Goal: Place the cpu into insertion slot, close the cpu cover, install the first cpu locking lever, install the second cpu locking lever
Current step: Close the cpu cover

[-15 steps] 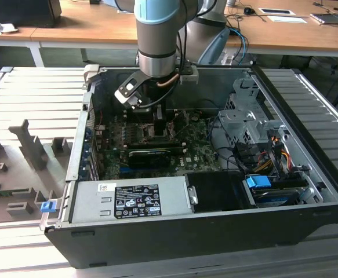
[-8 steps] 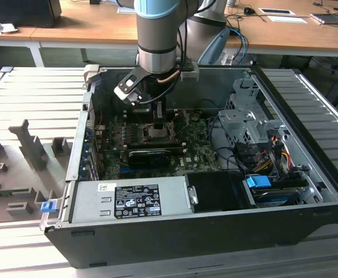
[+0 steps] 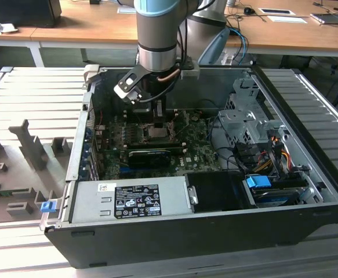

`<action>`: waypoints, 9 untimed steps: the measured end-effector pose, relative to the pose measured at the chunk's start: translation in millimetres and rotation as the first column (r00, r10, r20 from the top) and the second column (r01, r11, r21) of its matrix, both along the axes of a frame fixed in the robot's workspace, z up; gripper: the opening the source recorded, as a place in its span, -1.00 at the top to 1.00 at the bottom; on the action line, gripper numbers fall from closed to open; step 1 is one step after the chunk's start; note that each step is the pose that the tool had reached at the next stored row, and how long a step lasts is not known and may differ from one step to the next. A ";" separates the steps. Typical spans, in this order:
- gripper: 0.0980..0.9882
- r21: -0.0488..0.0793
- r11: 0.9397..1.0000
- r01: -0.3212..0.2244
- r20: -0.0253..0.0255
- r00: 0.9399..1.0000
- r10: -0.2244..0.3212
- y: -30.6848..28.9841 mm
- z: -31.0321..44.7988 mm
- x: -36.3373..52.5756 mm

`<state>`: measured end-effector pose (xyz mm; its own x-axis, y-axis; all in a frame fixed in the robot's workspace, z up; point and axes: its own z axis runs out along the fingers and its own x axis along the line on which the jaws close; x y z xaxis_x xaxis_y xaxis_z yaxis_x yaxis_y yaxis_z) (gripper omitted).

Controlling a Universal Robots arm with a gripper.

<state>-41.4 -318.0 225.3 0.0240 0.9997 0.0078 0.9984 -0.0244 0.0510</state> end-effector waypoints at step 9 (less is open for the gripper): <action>0.98 0.006 1.000 0.000 -0.016 1.000 0.000 -0.6 2.3 10.9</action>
